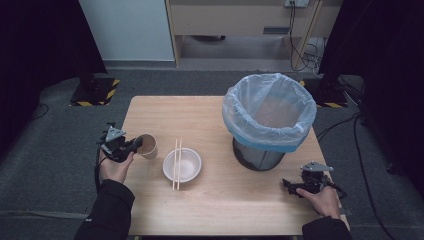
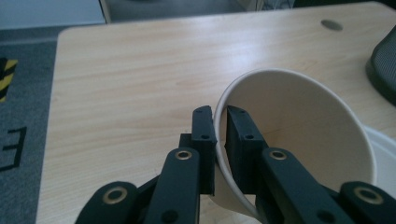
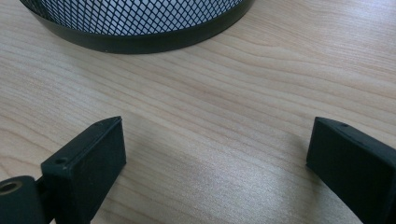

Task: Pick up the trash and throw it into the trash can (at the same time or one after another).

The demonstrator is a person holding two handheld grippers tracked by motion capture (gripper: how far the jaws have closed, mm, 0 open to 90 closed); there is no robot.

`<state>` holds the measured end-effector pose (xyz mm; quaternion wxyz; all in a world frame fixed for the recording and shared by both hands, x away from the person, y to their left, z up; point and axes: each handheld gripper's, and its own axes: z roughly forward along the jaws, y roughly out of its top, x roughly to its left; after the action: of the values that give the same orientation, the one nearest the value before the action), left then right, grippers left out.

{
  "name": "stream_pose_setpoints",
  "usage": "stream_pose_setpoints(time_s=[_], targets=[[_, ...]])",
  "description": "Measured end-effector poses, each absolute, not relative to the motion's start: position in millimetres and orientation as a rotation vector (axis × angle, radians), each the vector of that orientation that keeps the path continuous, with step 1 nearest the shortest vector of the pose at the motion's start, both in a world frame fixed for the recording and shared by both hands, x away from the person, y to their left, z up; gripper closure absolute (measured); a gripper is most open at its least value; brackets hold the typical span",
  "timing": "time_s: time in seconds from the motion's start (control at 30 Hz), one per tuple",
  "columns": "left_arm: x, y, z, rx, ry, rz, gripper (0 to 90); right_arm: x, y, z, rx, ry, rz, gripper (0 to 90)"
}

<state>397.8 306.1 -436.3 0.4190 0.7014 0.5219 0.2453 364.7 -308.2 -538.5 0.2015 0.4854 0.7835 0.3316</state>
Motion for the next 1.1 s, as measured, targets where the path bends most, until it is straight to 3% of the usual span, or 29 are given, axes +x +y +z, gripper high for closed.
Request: stream_pose_setpoints(time_s=[0.57, 1.1], targets=[[381.4, 312.7, -397.5, 1.634, 1.227, 0.676, 81.7, 364.7, -308.2, -538.5, 1.356, 2.188, 0.926, 4.8], [363.5, 292.6, -359.9, 1.582, 1.078, 0.709, 81.7, 364.7, -308.2, -538.5, 1.356, 2.188, 0.926, 4.8]])
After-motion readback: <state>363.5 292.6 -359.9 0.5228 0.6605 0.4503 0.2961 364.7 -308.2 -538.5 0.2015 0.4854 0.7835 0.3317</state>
